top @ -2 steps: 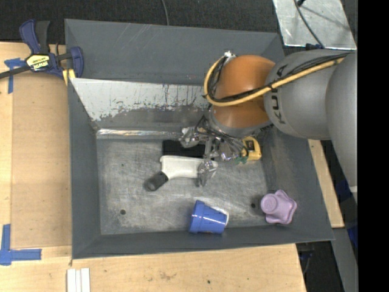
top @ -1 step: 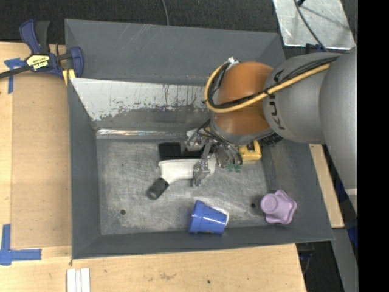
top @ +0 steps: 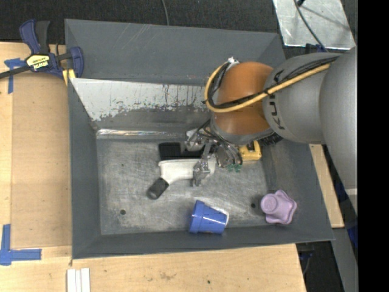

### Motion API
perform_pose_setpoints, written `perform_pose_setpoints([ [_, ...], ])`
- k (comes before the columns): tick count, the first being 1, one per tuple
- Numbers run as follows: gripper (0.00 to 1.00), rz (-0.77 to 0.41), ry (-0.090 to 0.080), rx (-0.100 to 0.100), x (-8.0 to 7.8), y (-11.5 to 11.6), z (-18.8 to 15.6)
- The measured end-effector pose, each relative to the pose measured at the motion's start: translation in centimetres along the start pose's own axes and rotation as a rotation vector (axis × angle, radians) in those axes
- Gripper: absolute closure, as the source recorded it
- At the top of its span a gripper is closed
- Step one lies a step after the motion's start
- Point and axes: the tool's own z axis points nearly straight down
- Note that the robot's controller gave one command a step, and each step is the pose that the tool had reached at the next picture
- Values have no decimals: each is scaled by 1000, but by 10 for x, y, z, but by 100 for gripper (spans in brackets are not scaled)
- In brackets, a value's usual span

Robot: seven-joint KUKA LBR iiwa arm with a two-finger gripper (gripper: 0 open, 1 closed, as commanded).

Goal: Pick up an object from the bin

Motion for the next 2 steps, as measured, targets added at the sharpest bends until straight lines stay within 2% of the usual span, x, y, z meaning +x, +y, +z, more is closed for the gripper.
perform_pose_setpoints([
  [2,100,0,10,2,2,-1,-9],
])
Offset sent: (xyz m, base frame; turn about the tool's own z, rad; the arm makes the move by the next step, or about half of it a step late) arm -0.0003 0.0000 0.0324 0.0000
